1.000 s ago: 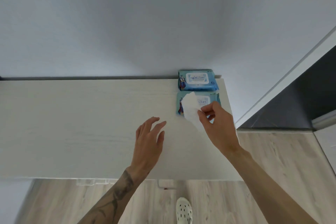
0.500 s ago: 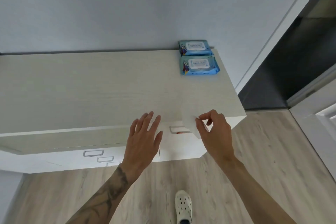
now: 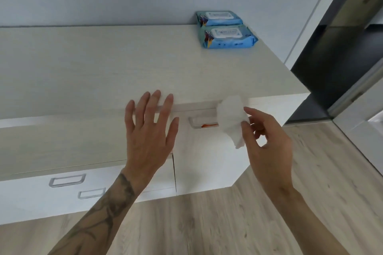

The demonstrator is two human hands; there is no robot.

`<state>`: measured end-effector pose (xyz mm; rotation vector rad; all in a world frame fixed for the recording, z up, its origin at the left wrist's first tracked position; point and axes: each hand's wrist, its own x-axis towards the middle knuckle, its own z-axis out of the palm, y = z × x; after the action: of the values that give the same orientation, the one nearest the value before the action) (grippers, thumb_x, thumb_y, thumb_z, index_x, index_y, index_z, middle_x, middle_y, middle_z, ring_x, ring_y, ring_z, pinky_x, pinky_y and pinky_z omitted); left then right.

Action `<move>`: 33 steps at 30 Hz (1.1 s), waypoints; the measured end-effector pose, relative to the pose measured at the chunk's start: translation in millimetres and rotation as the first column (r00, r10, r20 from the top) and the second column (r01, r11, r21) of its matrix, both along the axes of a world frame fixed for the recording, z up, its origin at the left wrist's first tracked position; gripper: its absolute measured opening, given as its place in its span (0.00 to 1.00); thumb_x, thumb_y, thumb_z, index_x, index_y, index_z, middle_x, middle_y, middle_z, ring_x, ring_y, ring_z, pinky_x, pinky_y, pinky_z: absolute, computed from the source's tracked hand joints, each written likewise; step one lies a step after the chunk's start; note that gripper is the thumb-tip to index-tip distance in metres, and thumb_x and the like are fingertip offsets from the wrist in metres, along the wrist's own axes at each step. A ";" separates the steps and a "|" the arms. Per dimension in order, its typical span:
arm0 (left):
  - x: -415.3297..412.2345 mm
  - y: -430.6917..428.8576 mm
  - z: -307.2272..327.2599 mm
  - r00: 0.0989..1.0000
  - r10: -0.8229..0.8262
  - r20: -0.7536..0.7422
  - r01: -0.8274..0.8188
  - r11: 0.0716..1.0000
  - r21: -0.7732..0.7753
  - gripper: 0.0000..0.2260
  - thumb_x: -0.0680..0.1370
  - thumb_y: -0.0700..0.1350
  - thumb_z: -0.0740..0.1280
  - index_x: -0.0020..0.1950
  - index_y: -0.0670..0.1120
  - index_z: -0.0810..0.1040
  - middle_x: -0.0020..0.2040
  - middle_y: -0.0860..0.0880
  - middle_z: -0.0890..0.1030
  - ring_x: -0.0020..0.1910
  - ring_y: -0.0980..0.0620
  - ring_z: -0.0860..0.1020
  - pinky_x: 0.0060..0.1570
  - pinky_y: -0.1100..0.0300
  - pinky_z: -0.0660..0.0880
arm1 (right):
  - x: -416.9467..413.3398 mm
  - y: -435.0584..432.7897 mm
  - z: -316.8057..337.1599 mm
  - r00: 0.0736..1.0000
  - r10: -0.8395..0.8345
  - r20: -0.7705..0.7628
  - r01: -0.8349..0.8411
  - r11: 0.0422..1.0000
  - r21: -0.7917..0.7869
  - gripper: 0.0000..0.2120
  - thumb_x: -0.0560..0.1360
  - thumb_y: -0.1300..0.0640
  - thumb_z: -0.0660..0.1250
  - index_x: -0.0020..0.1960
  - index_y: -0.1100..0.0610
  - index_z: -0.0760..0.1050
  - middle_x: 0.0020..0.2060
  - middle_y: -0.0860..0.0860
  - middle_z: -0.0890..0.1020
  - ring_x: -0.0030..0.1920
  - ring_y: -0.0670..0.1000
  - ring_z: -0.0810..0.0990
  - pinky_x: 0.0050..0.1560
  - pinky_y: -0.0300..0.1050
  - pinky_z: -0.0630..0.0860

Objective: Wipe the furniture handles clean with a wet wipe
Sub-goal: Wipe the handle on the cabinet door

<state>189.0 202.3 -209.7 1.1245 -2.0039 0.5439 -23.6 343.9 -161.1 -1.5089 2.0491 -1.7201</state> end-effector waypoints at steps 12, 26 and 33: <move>-24.5 -49.0 -43.2 0.972 -0.017 -0.234 -0.078 0.917 -0.392 0.18 0.87 0.53 0.62 0.73 0.44 0.77 0.67 0.39 0.78 0.75 0.37 0.70 0.82 0.38 0.53 | -28.6 -27.6 -85.1 0.998 -0.053 -0.026 0.036 0.896 -0.443 0.07 0.82 0.59 0.73 0.59 0.52 0.84 0.52 0.49 0.86 0.50 0.47 0.86 0.56 0.41 0.82; -34.1 -66.5 -49.4 0.959 -0.051 -0.280 -0.101 0.858 -0.503 0.19 0.86 0.52 0.62 0.71 0.42 0.77 0.64 0.37 0.77 0.74 0.36 0.69 0.82 0.36 0.52 | -27.2 -43.8 -126.2 0.980 -0.066 -0.190 -0.010 0.927 -0.375 0.17 0.78 0.66 0.73 0.63 0.50 0.83 0.52 0.44 0.82 0.46 0.46 0.83 0.49 0.32 0.78; -35.0 -72.6 -49.3 0.960 -0.068 -0.272 -0.093 0.839 -0.537 0.18 0.85 0.52 0.62 0.70 0.43 0.74 0.64 0.36 0.77 0.74 0.37 0.67 0.83 0.42 0.46 | -22.9 -55.0 -119.2 0.964 -0.130 -0.232 0.012 0.894 -0.449 0.10 0.77 0.59 0.78 0.58 0.56 0.87 0.48 0.50 0.84 0.44 0.46 0.81 0.49 0.33 0.77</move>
<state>153.9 129.7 -258.9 0.8013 -1.4564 0.8475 -46.5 288.9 -280.3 -1.8908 1.9232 -2.2507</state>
